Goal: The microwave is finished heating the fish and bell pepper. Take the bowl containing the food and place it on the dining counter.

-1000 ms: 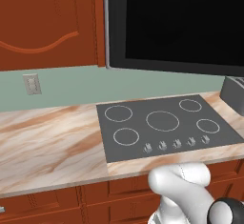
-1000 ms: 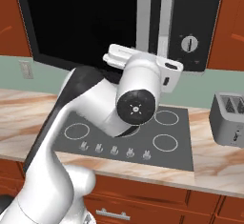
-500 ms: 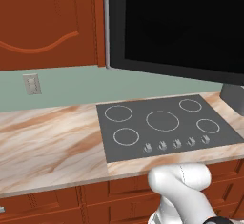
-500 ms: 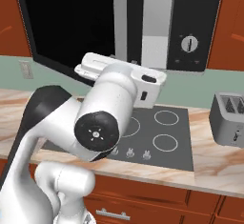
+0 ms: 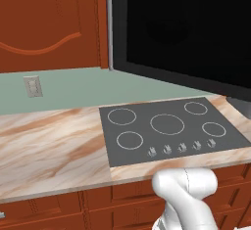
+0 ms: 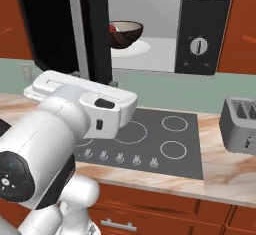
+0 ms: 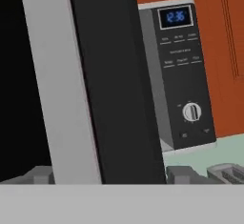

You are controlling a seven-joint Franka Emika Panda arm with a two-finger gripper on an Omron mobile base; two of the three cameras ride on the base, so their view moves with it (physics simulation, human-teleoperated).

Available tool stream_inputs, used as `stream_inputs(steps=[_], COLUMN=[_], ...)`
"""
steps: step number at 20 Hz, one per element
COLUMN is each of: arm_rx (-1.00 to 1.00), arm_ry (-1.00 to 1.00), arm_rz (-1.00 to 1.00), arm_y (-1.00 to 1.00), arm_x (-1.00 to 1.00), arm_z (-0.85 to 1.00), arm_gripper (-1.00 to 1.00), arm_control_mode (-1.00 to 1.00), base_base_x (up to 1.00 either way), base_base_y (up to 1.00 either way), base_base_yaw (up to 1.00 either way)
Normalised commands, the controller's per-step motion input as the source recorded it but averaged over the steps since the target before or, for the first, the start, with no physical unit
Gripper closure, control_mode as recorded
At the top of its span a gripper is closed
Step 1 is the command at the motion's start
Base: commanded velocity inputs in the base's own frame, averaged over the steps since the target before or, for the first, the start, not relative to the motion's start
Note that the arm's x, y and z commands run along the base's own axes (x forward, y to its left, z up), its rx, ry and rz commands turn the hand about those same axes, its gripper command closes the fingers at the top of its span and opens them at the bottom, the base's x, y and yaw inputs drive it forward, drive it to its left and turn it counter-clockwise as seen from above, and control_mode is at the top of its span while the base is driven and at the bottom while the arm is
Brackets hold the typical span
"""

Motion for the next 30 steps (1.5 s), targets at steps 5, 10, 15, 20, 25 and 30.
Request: stream_inputs(steps=[5, 10, 15, 20, 25, 30], arm_rx=[-0.09, -0.03, -0.09, 0.0, -0.11, -0.05], arm_ry=[0.12, 0.04, 0.04, -0.03, 0.0, -0.01], arm_rz=[0.0, 0.0, 0.01, 0.0, -0.01, -0.07], arm_y=[0.0, 0.0, 0.0, 0.0, 0.57, 0.49], arm_x=[-1.0, -1.0, -0.92, -0.01, -0.04, 0.01], arm_z=[-0.31, -0.24, -0.29, 0.03, -0.04, 0.0], arm_gripper=[-1.0, -1.0, -1.0, -1.0, -1.0, -1.0], arm_control_mode=[-1.0, -1.0, -1.0, -1.0, -1.0, -1.0], base_base_x=[0.0, 0.0, 0.0, 0.0, 0.0, 0.0], base_base_y=[0.0, 0.0, 0.0, 0.0, 0.0, 0.0], base_base_yaw=[0.0, 0.0, 0.0, 0.0, 0.0, 0.0])
